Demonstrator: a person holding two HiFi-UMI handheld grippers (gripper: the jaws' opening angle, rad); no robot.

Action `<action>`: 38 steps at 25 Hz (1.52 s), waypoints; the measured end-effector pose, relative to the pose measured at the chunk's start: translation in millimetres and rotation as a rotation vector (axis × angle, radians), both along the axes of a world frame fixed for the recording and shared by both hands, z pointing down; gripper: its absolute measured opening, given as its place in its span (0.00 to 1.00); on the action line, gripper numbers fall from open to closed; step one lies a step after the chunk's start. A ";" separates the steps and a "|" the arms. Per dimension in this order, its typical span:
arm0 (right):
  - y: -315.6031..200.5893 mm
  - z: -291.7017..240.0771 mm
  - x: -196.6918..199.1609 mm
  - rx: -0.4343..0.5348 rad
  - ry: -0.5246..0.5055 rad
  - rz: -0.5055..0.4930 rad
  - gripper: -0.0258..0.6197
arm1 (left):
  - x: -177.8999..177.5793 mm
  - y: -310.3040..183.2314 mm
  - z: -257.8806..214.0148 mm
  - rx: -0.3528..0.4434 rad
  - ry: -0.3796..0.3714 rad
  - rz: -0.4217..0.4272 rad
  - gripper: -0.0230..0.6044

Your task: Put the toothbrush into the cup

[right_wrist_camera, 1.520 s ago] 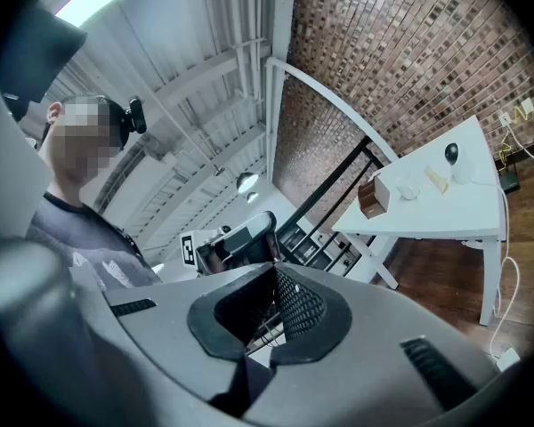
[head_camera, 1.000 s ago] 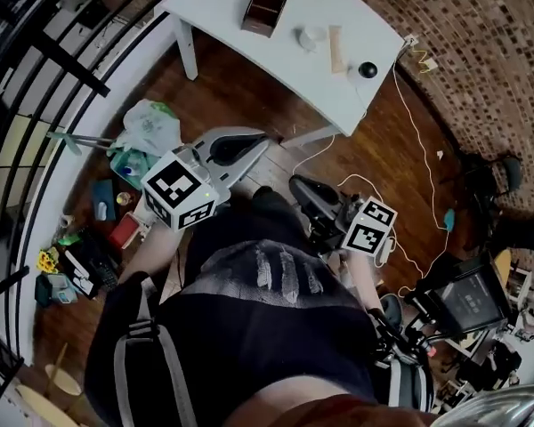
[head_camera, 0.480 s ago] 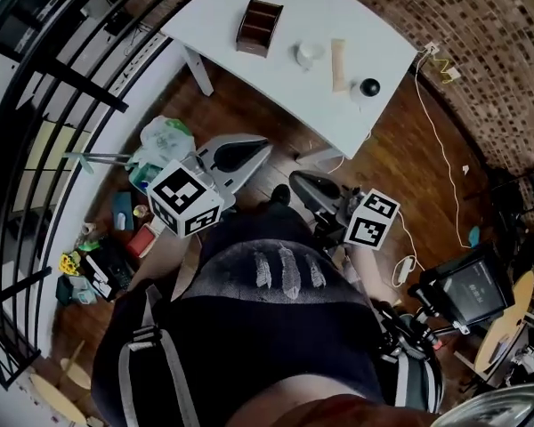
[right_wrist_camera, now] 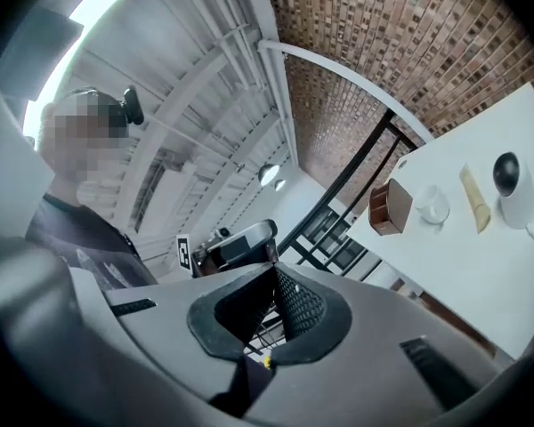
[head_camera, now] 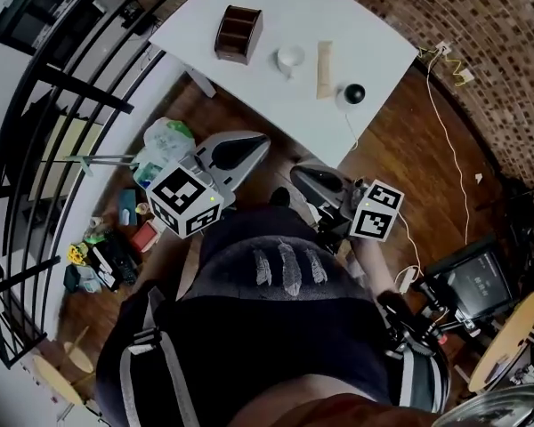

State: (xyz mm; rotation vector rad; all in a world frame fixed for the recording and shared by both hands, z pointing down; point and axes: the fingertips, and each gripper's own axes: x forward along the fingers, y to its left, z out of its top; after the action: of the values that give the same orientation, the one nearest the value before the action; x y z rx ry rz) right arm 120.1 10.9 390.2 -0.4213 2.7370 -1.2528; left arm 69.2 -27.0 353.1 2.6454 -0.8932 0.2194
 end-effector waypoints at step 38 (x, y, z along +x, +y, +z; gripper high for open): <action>-139.6 11.8 -32.4 0.139 0.485 0.374 0.04 | -78.7 -135.5 28.2 0.047 0.089 0.191 0.03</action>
State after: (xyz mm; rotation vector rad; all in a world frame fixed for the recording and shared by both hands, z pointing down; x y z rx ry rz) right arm 87.7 -128.7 402.0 -1.2989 2.8839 -0.9530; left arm -9.5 -162.4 381.3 2.7612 -0.6251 0.1267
